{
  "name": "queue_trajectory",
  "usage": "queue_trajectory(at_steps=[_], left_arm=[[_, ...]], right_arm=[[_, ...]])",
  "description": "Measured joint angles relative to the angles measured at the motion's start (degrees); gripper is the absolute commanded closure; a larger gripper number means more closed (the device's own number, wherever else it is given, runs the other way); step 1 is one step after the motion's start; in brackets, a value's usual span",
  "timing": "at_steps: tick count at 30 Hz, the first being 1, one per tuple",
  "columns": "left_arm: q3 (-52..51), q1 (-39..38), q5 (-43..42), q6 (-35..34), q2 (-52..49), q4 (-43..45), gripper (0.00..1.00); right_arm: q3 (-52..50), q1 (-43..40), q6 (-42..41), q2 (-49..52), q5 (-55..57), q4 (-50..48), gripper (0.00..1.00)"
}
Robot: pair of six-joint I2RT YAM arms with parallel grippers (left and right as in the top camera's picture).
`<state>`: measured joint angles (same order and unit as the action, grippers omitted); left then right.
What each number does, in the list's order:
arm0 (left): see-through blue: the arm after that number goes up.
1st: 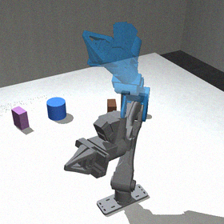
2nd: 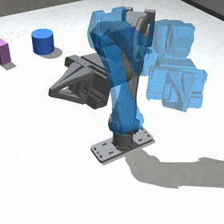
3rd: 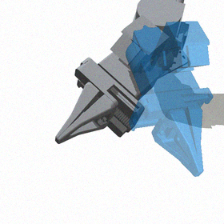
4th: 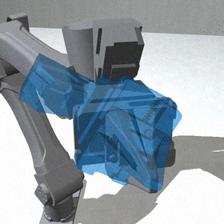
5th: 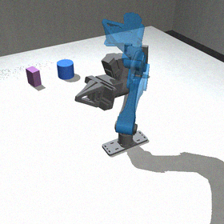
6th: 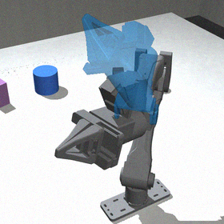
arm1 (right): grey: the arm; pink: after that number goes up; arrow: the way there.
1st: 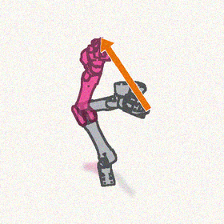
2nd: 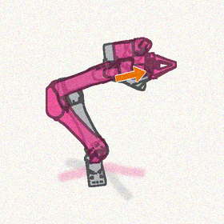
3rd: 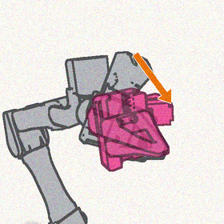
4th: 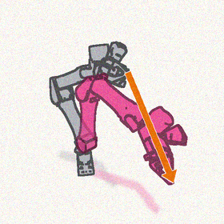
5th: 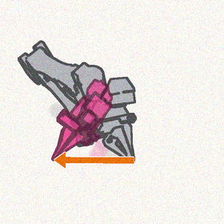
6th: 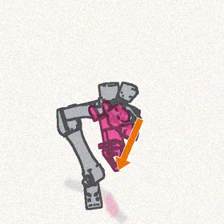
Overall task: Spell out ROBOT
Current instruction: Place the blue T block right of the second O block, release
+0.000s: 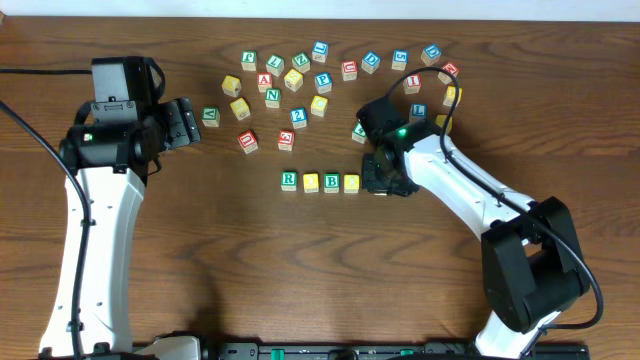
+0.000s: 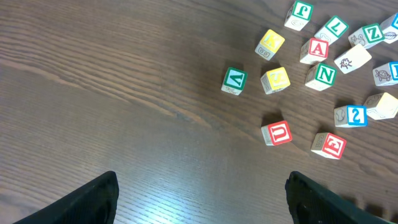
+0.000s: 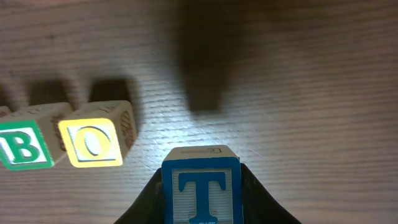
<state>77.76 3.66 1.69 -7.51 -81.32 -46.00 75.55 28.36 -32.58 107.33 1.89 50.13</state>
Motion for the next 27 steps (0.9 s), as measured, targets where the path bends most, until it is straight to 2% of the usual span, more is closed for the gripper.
queue_trajectory(at_steps=[6, 12, 17, 27], left_arm=[[0.0, 0.0, 0.0, 0.0, 0.0, 0.0, 0.15], [0.0, 0.0, 0.0, 0.0, 0.0, 0.1, 0.15], [0.0, 0.0, 0.0, 0.0, 0.0, 0.1, 0.15], [0.0, 0.0, 0.0, 0.0, 0.0, 0.1, 0.15]], right_arm=[[-1.1, 0.3, -0.1, 0.0, 0.0, -2.2, 0.78], [-2.9, 0.5, -0.1, 0.5, 0.0, -8.9, 0.76], [-2.9, 0.5, -0.1, 2.1, 0.0, -10.3, 0.72], [-2.9, 0.2, 0.2, 2.9, -1.6, -11.6, 0.72]])
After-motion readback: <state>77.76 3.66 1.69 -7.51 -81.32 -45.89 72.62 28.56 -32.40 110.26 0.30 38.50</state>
